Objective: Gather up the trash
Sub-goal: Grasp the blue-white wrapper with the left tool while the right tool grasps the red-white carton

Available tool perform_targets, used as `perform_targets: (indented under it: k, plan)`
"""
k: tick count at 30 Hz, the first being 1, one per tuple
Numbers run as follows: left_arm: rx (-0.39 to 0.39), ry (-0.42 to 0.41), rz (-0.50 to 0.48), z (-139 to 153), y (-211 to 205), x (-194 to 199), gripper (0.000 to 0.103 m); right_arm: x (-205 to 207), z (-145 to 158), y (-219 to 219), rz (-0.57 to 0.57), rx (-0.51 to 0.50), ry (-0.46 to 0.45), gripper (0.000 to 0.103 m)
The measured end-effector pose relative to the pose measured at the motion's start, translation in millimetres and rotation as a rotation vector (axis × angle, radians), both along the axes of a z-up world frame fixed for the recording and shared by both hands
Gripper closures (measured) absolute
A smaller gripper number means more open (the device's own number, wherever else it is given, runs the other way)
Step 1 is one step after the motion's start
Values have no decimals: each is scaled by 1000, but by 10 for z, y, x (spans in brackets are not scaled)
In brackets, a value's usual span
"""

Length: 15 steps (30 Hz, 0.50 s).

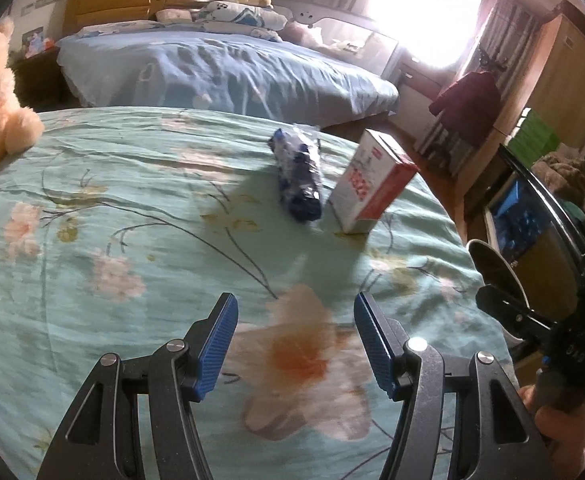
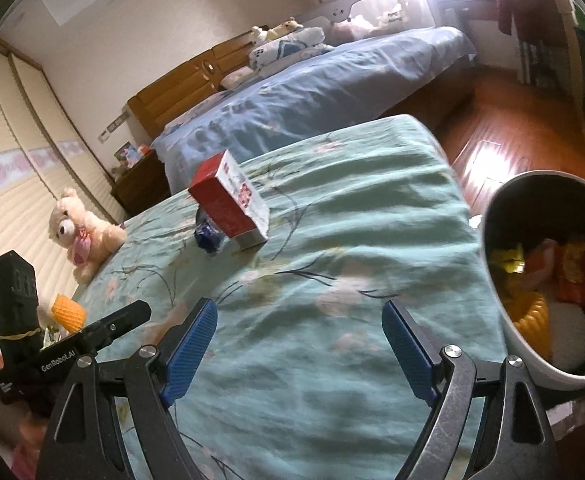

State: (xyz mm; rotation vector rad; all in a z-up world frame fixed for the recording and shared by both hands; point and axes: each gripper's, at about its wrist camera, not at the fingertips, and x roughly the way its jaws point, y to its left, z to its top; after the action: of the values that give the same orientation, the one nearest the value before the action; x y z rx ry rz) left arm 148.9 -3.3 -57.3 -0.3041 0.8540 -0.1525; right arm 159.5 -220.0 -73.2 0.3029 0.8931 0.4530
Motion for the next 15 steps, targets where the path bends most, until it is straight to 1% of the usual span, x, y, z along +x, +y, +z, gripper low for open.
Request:
perform_targets:
  k: [4,9,14,15]
  plan:
    - [9,6,16,-19,102,36,43,66,5,132,28,-3,-7,17]
    - [-3,17,30,-48,227,102,43,228,21,334,58,-1,-39,17]
    - [2,19,34,-64,288,201,43,410,0,531,85,-24,-64,18]
    - [3,19,33,-67,291,223,43,434,-7,564,88,-26,-67,20]
